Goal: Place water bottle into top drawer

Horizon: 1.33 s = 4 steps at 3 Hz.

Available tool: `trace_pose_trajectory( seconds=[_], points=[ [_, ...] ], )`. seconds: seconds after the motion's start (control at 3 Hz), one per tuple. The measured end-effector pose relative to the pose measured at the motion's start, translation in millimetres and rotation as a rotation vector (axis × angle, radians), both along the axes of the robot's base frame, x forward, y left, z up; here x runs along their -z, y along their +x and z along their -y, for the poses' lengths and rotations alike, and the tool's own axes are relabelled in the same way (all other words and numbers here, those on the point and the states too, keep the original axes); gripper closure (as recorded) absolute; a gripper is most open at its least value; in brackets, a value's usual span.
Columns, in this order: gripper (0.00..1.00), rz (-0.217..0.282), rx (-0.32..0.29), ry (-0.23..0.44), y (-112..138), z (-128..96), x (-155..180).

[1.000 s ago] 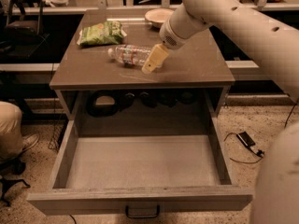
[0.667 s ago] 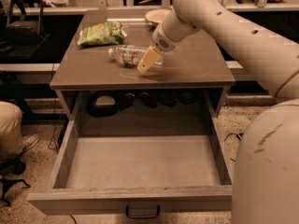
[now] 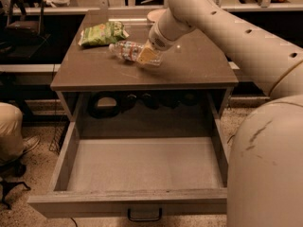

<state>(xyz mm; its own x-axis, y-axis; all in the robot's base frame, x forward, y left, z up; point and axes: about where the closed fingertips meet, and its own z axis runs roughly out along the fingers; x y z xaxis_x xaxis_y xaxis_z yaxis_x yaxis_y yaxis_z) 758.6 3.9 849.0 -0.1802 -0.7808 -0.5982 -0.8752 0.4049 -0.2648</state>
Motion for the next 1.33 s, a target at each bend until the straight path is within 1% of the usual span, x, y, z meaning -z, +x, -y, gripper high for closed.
trace_pose_trajectory(
  seconds=[0.33,0.67,1.0,1.33],
  points=[
    [0.95,0.031,0.069,-0.008,-15.2,20.9,-18.5],
    [1.0,0.009,0.216,0.013,-71.0,65.5,-27.3],
    [1.0,-0.03,0.319,0.018,-117.8,98.3,-12.8],
    [1.0,-0.03,0.319,0.018,-117.6,98.2,-13.2]
  ],
)
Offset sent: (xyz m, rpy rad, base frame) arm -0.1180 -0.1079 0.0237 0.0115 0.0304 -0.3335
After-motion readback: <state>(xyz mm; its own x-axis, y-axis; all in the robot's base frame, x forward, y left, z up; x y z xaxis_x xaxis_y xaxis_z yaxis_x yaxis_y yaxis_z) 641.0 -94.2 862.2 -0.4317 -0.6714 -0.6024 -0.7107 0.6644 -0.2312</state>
